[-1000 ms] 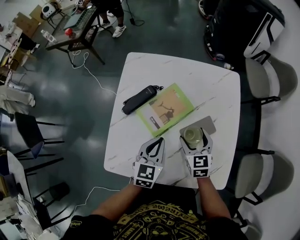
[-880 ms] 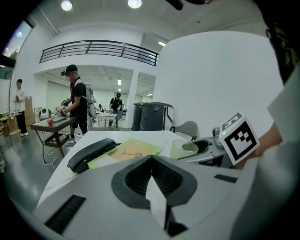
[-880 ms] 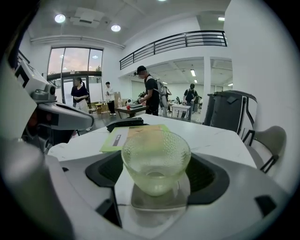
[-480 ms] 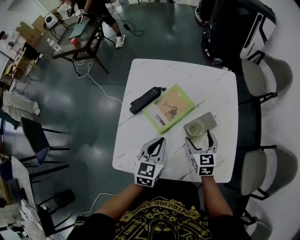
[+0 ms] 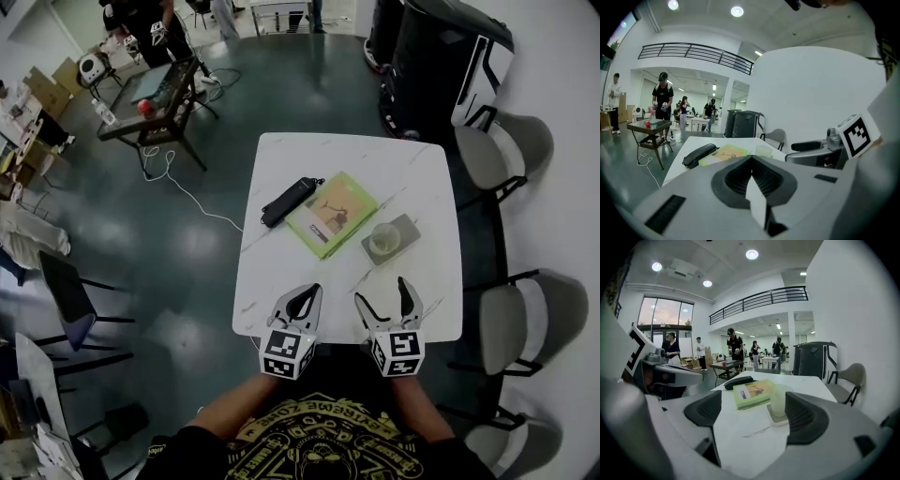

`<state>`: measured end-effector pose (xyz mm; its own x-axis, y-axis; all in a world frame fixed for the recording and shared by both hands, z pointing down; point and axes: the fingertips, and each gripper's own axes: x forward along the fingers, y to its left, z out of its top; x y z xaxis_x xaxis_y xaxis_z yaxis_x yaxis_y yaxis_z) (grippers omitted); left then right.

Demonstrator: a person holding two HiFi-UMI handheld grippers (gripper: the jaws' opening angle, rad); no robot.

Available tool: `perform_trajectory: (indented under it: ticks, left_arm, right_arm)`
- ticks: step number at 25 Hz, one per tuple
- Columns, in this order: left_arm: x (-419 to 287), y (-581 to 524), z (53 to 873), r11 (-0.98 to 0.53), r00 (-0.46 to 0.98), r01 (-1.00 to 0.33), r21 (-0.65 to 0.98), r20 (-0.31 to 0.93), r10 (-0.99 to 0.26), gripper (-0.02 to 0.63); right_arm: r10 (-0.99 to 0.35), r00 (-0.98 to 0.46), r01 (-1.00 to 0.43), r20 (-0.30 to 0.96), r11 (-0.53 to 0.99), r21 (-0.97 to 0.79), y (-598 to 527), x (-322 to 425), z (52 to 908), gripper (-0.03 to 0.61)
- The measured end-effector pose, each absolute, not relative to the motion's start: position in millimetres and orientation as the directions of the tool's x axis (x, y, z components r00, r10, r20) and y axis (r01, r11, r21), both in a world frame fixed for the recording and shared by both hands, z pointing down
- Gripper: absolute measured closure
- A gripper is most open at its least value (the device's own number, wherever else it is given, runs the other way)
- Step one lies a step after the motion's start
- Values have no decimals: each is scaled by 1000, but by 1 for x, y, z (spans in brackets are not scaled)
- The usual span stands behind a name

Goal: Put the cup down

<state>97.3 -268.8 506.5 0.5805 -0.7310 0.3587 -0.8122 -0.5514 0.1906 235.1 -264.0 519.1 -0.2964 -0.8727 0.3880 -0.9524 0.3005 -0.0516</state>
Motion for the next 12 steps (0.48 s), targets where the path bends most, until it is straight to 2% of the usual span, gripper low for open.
perform_trajectory:
  ticks: [3, 8, 12]
  left_arm:
    - [89, -249, 500, -569, 598, -800, 191, 338, -727, 606]
    - [75, -215, 494, -590, 623, -781, 205, 313, -717, 606]
    - [65, -191, 487, -600, 637, -771, 214, 291, -714, 606]
  right_arm:
    - [-882, -298, -952, 364, 303, -43, -239, 220, 505, 156]
    - [-902, -274, -959, 332, 284, -19, -201, 204, 486, 238]
    - [-908, -256, -964, 331, 267, -12, -171, 195, 480, 331]
